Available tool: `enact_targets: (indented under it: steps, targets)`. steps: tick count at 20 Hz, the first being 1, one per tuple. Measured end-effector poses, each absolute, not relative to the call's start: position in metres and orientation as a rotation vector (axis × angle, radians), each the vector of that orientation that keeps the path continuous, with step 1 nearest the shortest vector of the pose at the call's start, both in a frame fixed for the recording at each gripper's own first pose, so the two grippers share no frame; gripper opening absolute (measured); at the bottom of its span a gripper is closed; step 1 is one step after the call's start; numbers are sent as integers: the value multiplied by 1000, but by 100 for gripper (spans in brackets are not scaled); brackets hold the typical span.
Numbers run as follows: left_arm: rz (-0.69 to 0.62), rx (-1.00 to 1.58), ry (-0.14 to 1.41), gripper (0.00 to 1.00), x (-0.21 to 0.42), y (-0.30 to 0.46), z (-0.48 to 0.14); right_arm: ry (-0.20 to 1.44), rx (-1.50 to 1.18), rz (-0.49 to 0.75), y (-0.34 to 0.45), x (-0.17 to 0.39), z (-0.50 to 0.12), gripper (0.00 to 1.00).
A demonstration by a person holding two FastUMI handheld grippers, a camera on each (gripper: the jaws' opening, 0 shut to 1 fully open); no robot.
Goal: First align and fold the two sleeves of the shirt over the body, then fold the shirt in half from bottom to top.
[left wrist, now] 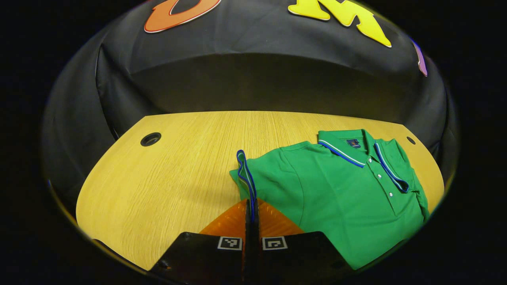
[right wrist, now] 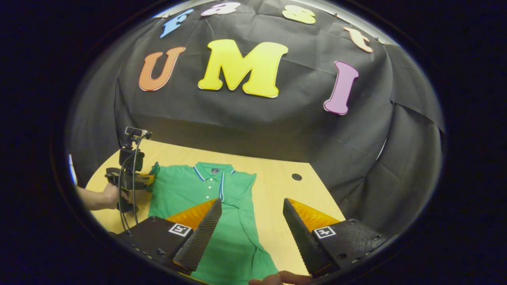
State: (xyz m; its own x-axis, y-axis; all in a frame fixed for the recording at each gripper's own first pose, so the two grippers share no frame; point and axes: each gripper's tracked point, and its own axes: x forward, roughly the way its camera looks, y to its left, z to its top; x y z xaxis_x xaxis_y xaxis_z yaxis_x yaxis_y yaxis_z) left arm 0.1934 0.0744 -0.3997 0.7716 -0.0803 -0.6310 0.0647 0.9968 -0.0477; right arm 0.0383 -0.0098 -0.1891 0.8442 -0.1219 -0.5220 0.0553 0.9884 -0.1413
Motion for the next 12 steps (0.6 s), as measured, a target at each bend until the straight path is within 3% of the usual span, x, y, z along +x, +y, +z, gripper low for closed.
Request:
enact_targets:
  steps: [6,12]
  targets:
    - [-124,31,614,6,208,45,-347,548,-72,-118,-27,38,-185,95]
    - [-188,15,634,6,214,-31,-333,536,-73,-185,-66,23,-176,98]
